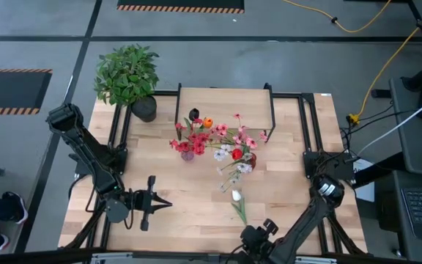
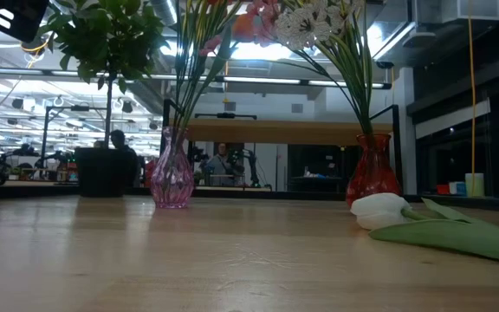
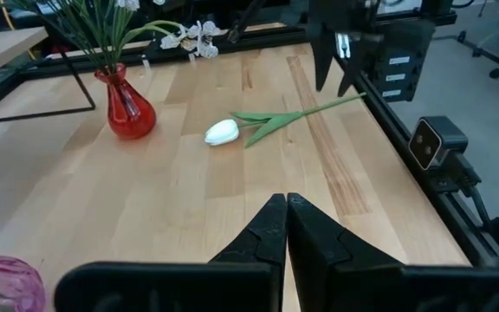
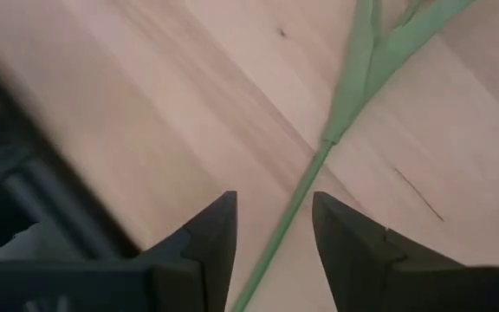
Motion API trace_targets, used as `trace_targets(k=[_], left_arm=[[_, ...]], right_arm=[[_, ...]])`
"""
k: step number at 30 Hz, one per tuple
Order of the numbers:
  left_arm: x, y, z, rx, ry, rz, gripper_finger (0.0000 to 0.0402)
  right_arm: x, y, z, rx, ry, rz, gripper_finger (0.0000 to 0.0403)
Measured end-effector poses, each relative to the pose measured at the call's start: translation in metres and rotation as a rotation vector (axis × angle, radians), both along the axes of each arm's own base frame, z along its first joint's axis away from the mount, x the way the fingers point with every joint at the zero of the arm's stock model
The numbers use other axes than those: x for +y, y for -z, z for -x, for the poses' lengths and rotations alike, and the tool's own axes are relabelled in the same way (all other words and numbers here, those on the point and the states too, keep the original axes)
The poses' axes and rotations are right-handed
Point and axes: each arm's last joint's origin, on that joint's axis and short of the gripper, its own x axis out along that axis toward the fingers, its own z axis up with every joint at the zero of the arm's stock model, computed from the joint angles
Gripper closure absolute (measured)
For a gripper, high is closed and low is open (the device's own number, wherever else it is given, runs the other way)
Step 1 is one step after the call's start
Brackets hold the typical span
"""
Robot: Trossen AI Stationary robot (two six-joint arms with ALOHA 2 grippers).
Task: Pick and place flowers into a vace then onto a shelf
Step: Put the white tulip into the purple vase
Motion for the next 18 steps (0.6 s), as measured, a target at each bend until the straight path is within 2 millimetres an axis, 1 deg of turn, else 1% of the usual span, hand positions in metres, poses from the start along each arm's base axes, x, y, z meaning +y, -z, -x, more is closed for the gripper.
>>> trace_targets(k=[4, 8, 15, 18], left_arm=[[0.000, 0.000, 0.000, 0.000, 0.000, 0.000, 0.0394], [0.000, 0.000, 0.000, 0.000, 0.000, 0.000, 0.0393], [0.000, 0.000, 0.000, 0.000, 0.000, 0.000, 0.0393], [0.000, 0.000, 0.000, 0.000, 0.000, 0.000, 0.0394]], right_arm=[[-0.002, 0.015, -0.004, 0.031, 0.017, 0.024, 0.0249], [-0.007, 0.030, -0.006, 0.094, 0.077, 0.037, 0.0249], [-0.008, 0.042, -0.011, 0.128, 0.094, 0.042, 0.0249], [-0.008, 0.043, -0.012, 0.130, 0.099, 0.027, 0.0262]])
